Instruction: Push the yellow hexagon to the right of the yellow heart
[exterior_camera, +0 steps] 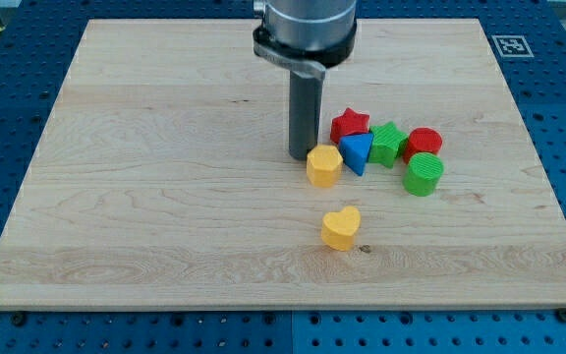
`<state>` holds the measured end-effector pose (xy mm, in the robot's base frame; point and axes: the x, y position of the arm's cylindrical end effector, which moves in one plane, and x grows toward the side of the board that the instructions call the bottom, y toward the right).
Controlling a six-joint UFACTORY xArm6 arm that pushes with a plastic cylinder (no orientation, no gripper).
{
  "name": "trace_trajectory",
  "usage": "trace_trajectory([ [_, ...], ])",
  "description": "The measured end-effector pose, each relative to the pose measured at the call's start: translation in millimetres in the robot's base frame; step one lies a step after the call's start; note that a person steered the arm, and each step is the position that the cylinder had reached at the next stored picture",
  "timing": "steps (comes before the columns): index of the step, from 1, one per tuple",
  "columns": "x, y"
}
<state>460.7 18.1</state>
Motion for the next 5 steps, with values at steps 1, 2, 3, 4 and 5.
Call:
trace_trajectory([
  [1,14,0],
  [2,14,0],
  [3,-1,0],
  [4,-2,11],
  [5,6,14],
])
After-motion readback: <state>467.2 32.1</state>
